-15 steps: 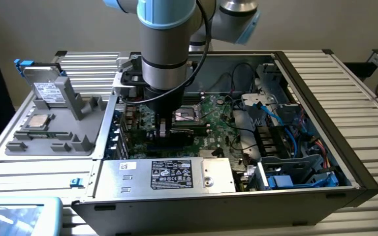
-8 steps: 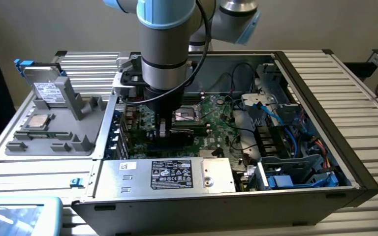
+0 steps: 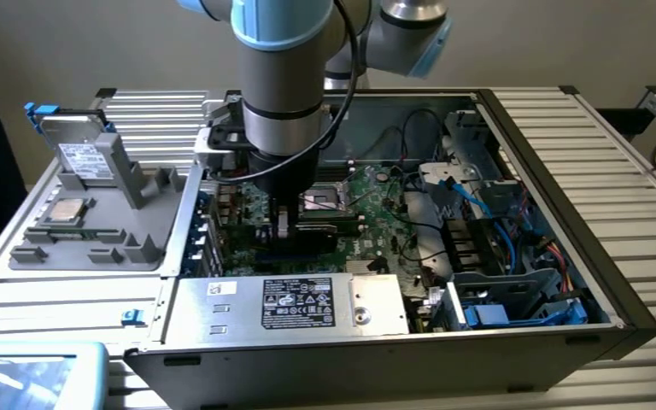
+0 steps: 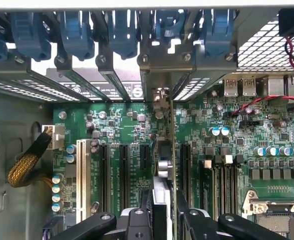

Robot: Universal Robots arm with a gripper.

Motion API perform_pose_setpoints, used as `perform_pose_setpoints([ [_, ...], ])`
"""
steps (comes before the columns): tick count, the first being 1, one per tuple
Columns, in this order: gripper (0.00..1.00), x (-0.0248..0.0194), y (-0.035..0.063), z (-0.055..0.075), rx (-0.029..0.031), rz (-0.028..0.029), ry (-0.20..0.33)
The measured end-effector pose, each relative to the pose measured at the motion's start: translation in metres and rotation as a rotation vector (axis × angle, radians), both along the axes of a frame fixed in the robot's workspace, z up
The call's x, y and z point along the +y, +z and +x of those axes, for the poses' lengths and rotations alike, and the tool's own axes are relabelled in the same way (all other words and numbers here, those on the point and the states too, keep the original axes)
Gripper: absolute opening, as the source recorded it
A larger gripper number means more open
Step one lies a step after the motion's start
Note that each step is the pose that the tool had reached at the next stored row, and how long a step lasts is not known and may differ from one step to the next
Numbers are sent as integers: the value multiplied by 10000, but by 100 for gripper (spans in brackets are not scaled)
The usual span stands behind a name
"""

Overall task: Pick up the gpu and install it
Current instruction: 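Insert the gpu into the slot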

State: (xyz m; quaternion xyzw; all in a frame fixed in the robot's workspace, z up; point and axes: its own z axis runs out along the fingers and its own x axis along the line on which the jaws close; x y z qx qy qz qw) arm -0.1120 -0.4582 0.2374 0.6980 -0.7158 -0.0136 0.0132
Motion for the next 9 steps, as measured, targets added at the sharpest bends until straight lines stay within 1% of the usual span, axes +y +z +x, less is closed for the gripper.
perform_pose_setpoints([
  [3,29,0,-2,-21,-38,5,6],
  [9,29,0,-1,-43,-42,2,4],
])
